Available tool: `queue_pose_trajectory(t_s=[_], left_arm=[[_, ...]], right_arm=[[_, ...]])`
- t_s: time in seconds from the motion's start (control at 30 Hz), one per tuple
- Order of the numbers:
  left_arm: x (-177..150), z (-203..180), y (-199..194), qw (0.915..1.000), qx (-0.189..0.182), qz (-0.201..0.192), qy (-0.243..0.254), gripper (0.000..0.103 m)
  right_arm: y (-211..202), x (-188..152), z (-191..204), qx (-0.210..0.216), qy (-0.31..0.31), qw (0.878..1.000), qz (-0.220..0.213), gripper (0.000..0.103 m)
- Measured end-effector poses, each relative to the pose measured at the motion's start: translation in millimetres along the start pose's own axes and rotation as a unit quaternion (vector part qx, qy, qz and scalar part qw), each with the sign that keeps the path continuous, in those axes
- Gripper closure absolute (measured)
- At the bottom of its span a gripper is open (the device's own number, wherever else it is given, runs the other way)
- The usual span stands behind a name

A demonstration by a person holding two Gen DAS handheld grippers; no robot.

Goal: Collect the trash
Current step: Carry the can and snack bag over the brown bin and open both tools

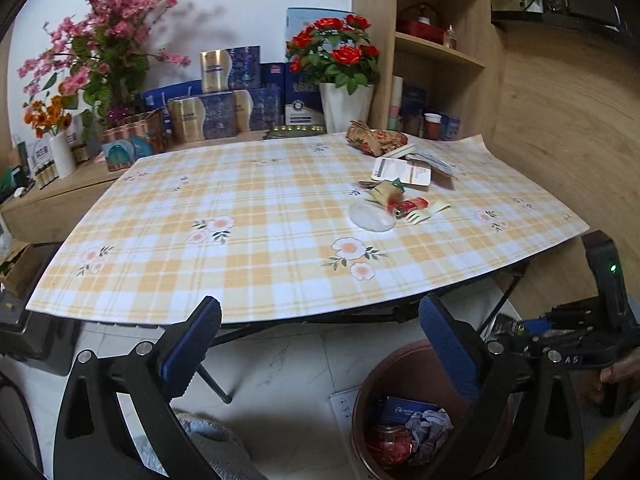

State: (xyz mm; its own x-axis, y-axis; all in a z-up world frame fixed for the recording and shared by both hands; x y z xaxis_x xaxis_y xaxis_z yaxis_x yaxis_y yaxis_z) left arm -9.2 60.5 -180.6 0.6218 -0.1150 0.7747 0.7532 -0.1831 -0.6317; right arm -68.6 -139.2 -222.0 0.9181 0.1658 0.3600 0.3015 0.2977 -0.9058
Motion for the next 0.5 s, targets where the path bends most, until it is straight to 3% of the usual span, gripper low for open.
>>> queue_pose_trajectory(t_s=[0.27,0.5], left_arm=[[-7,-1,-3,1.0000,0.005,-0.005,-0.004,0.006],[-10,15,-2,0.9990,-0.002,-0.004,-0.045,0.006]], right_arm=[[25,-9,3,-0.009,-0.007,0.998,0.059,0.069],[36,-14,0,-0.018,-0.001,0.996,0.088,0.067]])
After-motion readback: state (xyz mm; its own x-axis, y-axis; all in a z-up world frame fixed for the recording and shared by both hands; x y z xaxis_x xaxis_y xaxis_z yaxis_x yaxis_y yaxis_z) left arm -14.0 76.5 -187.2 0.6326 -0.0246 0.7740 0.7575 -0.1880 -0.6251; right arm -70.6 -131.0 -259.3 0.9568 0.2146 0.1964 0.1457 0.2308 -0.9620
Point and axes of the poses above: each gripper's, at about its wrist camera, not at the fingertips, and y roughly the way its jaws point, z to its left, x to its top, the point moved 3 cm from there along y, roughly the way its jaws point, and after that the axes turned 5 degrees about z, right-handed, at the moved point
